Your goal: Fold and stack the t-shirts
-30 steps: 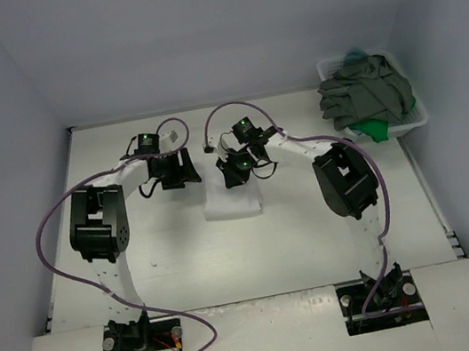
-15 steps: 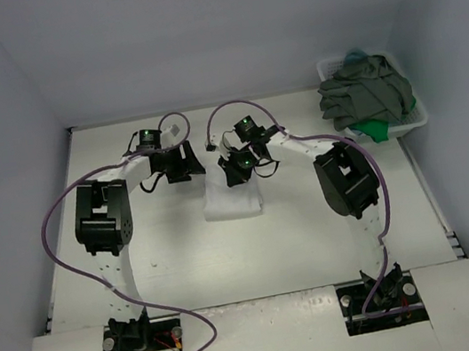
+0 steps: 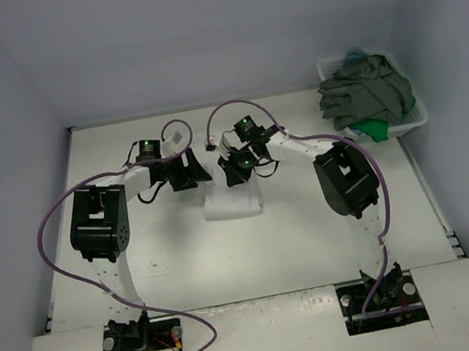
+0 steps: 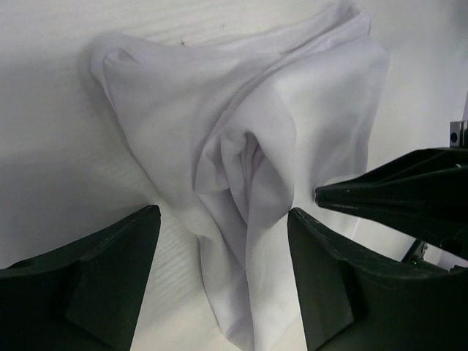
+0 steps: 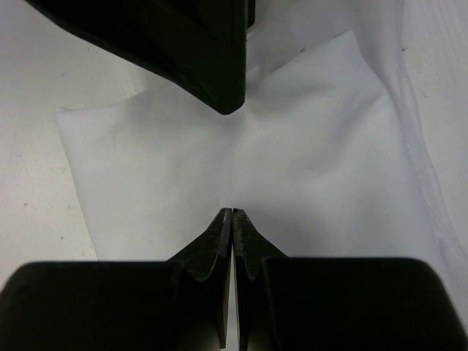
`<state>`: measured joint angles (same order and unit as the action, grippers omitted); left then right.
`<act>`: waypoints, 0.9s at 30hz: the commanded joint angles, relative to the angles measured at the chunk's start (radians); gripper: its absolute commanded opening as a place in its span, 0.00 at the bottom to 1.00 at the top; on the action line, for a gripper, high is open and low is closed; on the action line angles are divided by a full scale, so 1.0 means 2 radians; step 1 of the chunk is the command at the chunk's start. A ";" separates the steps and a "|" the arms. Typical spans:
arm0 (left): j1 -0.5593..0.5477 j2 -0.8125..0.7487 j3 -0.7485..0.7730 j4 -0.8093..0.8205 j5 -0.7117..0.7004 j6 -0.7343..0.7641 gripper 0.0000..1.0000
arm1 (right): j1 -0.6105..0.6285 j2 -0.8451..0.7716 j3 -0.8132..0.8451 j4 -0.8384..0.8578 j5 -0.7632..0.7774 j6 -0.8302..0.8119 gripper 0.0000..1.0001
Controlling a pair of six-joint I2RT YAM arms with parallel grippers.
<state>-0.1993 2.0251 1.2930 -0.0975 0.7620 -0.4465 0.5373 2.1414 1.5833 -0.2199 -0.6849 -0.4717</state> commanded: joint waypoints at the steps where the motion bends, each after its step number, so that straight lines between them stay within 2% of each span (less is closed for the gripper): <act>1: 0.006 0.014 -0.044 -0.085 -0.050 0.007 0.67 | 0.000 -0.026 0.006 0.011 -0.010 -0.001 0.00; 7: 0.034 0.003 -0.059 -0.085 -0.050 0.007 0.67 | 0.000 -0.027 0.006 0.010 -0.010 -0.002 0.00; 11: 0.032 0.007 -0.066 -0.070 -0.047 0.002 0.67 | 0.001 -0.026 0.006 0.010 -0.010 -0.003 0.00; 27: -0.022 0.048 -0.054 -0.039 -0.058 -0.033 0.67 | 0.001 -0.021 0.009 0.009 -0.010 -0.003 0.00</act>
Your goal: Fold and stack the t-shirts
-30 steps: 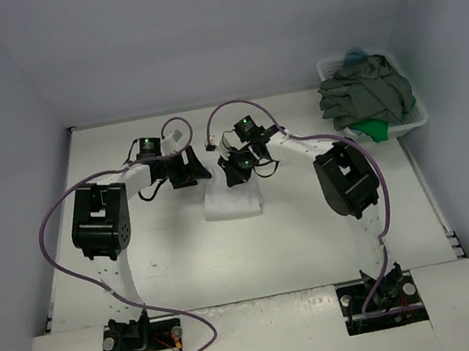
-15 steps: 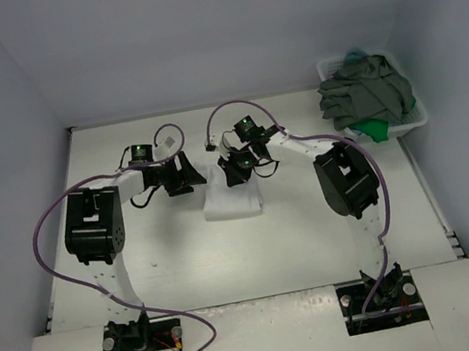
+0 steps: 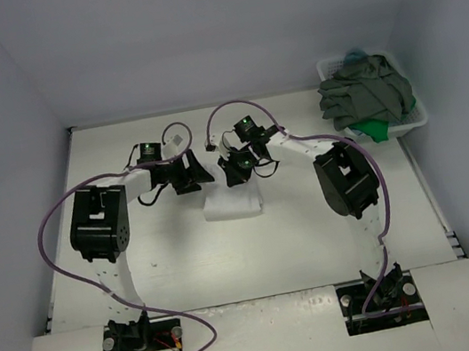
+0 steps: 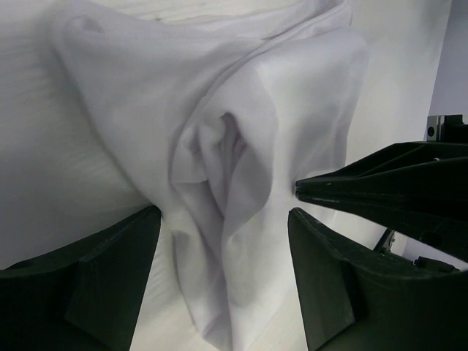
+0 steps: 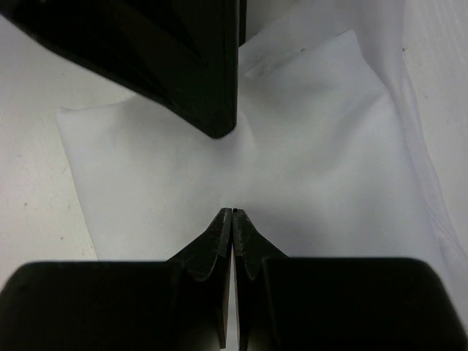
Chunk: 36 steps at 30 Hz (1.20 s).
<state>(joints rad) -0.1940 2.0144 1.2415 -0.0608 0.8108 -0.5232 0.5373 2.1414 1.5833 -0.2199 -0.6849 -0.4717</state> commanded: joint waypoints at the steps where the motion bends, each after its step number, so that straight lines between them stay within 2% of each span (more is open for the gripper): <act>1: -0.034 0.060 -0.027 -0.055 -0.083 0.005 0.67 | 0.001 -0.021 0.009 0.009 -0.010 -0.003 0.00; 17: -0.084 0.120 -0.005 -0.055 -0.072 -0.010 0.66 | -0.004 -0.021 0.010 0.008 -0.017 -0.003 0.00; 20: -0.086 0.118 -0.005 -0.050 -0.063 -0.012 0.49 | -0.006 -0.026 0.010 0.007 -0.023 -0.003 0.00; 21: -0.087 0.120 -0.002 -0.050 -0.057 -0.012 0.37 | -0.009 -0.029 0.010 0.007 -0.026 -0.003 0.00; 22: -0.089 0.120 -0.001 -0.051 -0.056 -0.011 0.30 | -0.011 -0.031 0.011 0.007 -0.026 -0.002 0.00; 25: -0.092 0.124 0.004 -0.051 -0.053 -0.011 0.16 | -0.021 -0.042 0.013 0.006 -0.031 0.000 0.00; 32: -0.093 0.128 0.014 -0.060 -0.059 0.002 0.00 | -0.050 -0.079 0.009 0.005 -0.041 -0.003 0.00; 36: -0.089 0.121 0.025 -0.072 -0.068 0.019 0.00 | -0.065 -0.100 0.007 0.004 -0.043 -0.004 0.00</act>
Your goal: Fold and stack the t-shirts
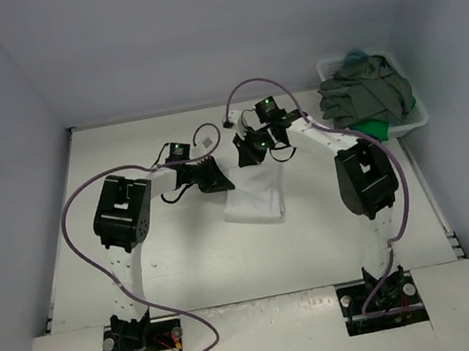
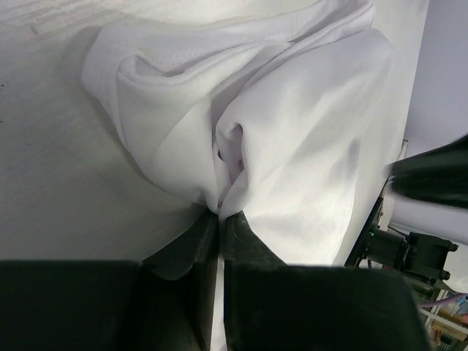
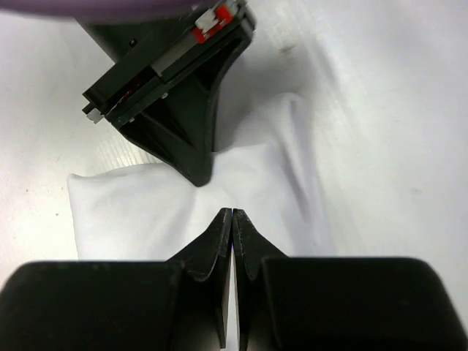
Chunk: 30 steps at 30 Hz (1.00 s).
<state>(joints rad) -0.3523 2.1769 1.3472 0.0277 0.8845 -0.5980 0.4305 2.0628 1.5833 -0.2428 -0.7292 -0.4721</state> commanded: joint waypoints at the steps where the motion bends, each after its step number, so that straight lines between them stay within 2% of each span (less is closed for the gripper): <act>1: -0.006 0.038 -0.026 -0.123 -0.105 0.061 0.00 | -0.014 -0.063 0.006 0.016 -0.017 -0.005 0.00; 10: 0.050 -0.005 0.027 -0.202 -0.132 0.118 0.00 | -0.032 -0.093 -0.002 0.016 -0.001 -0.016 0.00; 18: 0.142 -0.036 0.070 -0.258 -0.139 0.152 0.00 | -0.034 -0.109 -0.006 0.016 0.016 -0.026 0.00; 30: 0.178 -0.061 0.161 -0.337 -0.191 0.224 0.00 | -0.034 -0.115 -0.015 0.017 0.017 -0.032 0.00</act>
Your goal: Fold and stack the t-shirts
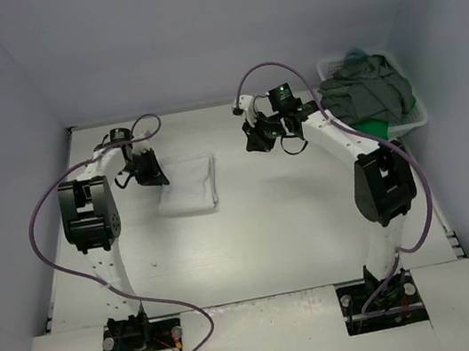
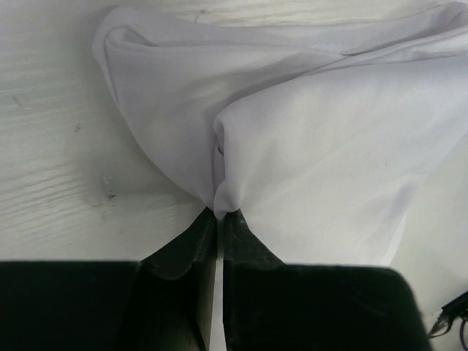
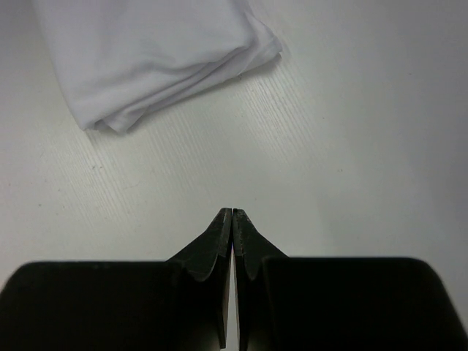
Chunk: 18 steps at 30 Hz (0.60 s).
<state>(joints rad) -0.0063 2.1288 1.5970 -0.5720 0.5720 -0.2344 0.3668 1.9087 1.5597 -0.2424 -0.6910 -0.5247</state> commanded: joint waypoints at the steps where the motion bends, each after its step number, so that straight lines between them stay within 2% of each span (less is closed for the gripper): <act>1: 0.021 -0.037 0.041 -0.040 -0.043 0.050 0.00 | -0.002 -0.039 -0.003 0.017 -0.003 -0.006 0.00; 6: 0.051 -0.040 0.073 -0.045 -0.103 0.090 0.00 | -0.002 -0.041 -0.005 0.018 -0.010 -0.004 0.00; 18: 0.101 -0.025 0.127 -0.029 -0.183 0.160 0.00 | -0.002 -0.053 -0.009 0.017 -0.020 0.001 0.00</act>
<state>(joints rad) 0.1982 2.1288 1.7927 -0.6498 0.2695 0.0101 0.3668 1.8793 1.5444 -0.2428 -0.7002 -0.5243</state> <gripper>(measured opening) 0.009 0.001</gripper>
